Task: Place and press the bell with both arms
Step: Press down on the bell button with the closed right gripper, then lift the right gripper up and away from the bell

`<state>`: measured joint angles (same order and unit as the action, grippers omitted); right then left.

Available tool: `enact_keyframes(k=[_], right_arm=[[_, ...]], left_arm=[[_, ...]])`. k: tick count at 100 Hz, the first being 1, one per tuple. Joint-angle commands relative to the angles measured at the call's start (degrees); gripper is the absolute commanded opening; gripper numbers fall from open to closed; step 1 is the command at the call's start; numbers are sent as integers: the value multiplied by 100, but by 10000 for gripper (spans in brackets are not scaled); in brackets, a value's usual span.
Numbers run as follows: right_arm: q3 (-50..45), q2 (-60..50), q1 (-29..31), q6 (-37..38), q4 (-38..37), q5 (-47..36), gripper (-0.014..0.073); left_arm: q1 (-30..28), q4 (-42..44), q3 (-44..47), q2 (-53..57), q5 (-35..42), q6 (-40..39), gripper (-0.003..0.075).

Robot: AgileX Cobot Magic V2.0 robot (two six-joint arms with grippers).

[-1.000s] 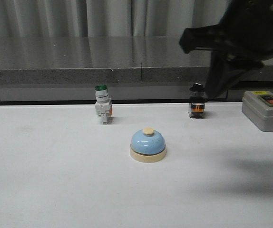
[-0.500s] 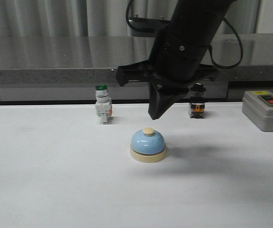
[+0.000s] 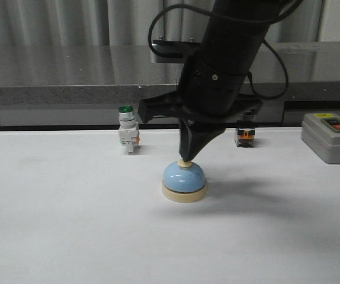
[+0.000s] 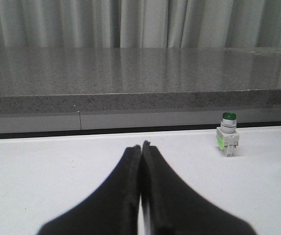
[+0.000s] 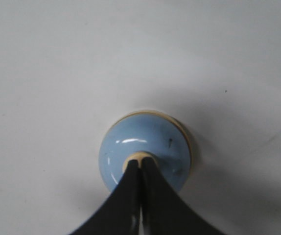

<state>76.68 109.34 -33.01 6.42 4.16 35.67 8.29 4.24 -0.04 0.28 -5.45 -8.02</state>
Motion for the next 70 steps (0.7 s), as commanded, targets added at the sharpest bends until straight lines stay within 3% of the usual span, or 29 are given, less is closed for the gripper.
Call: enact_keyframes(k=[1,36,70], right_arm=[[174,-185,0,-51,41,-149,-60],[262,-226,0,-51,41,174,-60],[323,-1203,28,-51,-416,243,-60]], left_arm=[[0,-4,249,176,448,-56,-20],[0,-4,249,176,448,-56,-20],[0,-4,249,176,448,-56,-20]])
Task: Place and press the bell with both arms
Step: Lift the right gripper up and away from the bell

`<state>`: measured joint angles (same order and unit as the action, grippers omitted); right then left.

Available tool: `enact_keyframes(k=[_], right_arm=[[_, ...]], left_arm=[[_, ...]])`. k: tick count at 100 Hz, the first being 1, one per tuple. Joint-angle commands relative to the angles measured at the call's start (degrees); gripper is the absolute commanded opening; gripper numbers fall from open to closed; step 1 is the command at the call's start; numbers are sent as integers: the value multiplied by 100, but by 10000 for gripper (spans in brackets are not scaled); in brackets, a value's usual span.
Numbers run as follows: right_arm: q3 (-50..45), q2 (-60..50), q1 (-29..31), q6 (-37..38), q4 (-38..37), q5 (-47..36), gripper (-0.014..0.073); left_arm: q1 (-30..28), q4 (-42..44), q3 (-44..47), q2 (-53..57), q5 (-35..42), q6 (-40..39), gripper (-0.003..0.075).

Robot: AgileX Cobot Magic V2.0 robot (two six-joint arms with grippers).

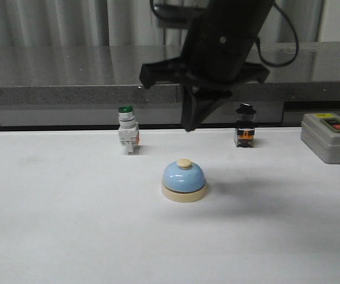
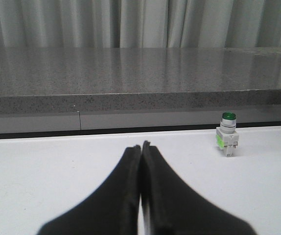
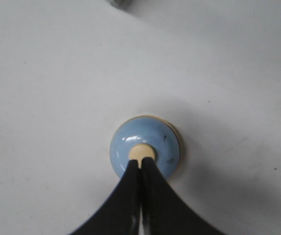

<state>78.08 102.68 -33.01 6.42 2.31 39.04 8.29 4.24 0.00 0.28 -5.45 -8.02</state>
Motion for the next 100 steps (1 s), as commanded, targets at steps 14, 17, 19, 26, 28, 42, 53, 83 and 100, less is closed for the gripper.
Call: enact_keyframes(k=[14,17,19,26,28,42,53,83,100], right_arm=[[165,-925,138,-51,-396,30,-60],[156,-994,177,-51,-396,44,-60],[148,-1054,199,-51,-396,50,-60],[56,-1256,287,-51,-401,18,-60],[30,-1323,304,-51,-404,6,-60],[-442,-1845,528,-51,-415,-277,-60],[-991,-2321,752,-46,-415,-513,-60],[-2502,-4000,1222,-20,-415,-924,-60],[-3327,-5133,1223,-20,-415,-1287,-60]], left_arm=[[0,-4,244,176,448,-56,-20],[0,-4,244,176,448,-56,-20],[0,-4,244,176,448,-56,-20],[0,-4,244,176,448,-56,-20],[0,-4,244,176,448,-56,-20],[0,-4,244,176,448,-56,-20],[0,-4,244,176,448,-56,-20],[0,-4,244,176,448,-56,-20],[0,-4,244,176,448,-56,-20]])
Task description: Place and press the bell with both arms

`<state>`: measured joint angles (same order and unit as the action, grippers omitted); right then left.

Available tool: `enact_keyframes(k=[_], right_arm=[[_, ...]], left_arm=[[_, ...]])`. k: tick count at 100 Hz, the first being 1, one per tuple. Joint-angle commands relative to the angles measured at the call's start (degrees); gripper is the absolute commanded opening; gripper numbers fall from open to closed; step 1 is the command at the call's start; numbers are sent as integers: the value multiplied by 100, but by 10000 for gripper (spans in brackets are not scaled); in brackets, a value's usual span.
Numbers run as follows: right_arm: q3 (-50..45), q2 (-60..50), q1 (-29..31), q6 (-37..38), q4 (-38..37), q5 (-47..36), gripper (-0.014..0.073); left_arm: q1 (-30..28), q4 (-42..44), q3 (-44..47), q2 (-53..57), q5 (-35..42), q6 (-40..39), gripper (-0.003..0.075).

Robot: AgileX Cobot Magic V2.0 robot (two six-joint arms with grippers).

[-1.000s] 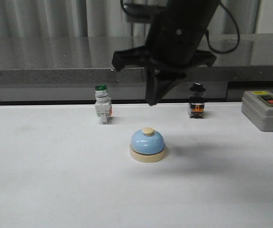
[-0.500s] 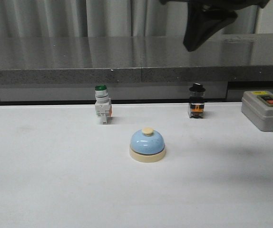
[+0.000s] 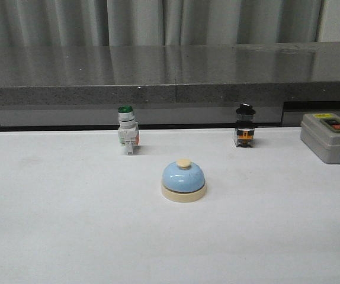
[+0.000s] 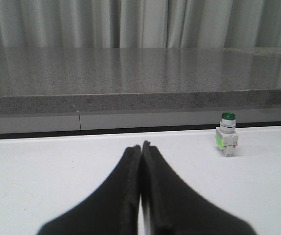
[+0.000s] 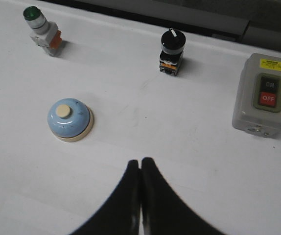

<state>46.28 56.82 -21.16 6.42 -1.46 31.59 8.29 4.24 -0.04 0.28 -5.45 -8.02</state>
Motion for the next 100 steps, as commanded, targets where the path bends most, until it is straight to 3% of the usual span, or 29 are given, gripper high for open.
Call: enact_keyframes(k=[1,47,100], right_arm=[[-212,-643,38,-20,-38,-572,-60],[-1556,-3406,38,-20,-38,-813,-60],[-1628,-3647,38,-20,-38,-809,-60]], left_arm=[[0,-4,249,176,448,-56,-20],[0,-4,249,176,448,-56,-20],[0,-4,249,176,448,-56,-20]])
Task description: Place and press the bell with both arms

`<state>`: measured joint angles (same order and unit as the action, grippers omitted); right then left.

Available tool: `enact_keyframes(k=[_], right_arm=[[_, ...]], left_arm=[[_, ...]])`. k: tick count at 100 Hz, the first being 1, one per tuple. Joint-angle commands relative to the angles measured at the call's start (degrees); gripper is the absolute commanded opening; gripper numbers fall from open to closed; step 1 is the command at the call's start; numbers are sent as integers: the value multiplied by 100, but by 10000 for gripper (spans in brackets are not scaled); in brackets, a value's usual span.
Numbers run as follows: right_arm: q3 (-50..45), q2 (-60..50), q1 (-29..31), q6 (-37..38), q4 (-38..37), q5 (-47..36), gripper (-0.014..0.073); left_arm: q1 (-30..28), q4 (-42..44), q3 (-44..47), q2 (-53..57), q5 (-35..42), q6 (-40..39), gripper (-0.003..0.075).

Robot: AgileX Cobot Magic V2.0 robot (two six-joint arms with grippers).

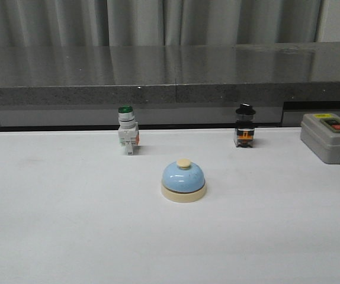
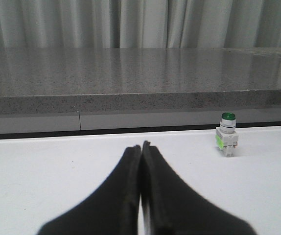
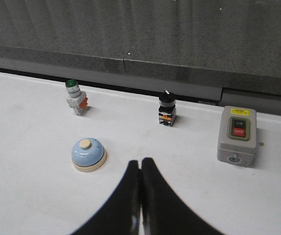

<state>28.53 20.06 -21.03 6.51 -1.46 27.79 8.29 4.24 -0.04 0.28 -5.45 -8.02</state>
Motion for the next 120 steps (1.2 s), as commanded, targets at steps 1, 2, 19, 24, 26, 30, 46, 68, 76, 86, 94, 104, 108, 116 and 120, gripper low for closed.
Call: enact_keyframes(k=[1,2,19,24,26,30,46,68,76,86,94,104,108,116,120], right_arm=[[146,29,25,-29,-38,-428,-60],[146,29,25,-29,-38,-428,-60],[146,29,25,-29,-38,-428,-60],[146,29,25,-29,-38,-428,-60],[146,29,25,-29,-38,-428,-60],[146,30,25,-35,-38,-433,-60],[4,12,25,-35,-217,-626,-60],[-567,-263,384,-35,-316,-1495,-60],[-838,-435,719,-35,-310,-1866,-60],[-1162,-688,1059,-35,-258,-2214,-60],[-1412,-943,1260,-35,-193,-2468,-60],[-1729,-1318,1437,-35,-181,-2779,-60],[-1829,-1445,1468,-35,-181,-2819,-60],[-2047,-1738,1497,-35,-181,-2892,-60],[-2141,-1879,1497,-39,-181,-2891,-60]], left_arm=[[0,-4,249,176,448,-56,-20],[0,-4,249,176,448,-56,-20],[0,-4,249,176,448,-56,-20],[0,-4,249,176,448,-56,-20],[0,-4,249,176,448,-56,-20],[0,-4,249,176,448,-56,-20],[0,-4,249,176,448,-56,-20],[0,-4,249,176,448,-56,-20],[0,-4,249,176,448,-56,-20],[0,-4,249,176,448,-56,-20],[0,-4,249,176,448,-56,-20],[0,-4,249,176,448,-56,-20],[0,-4,249,176,448,-56,-20],[0,-4,249,176,448,-56,-20],[0,-4,249,176,448,-56,-20]])
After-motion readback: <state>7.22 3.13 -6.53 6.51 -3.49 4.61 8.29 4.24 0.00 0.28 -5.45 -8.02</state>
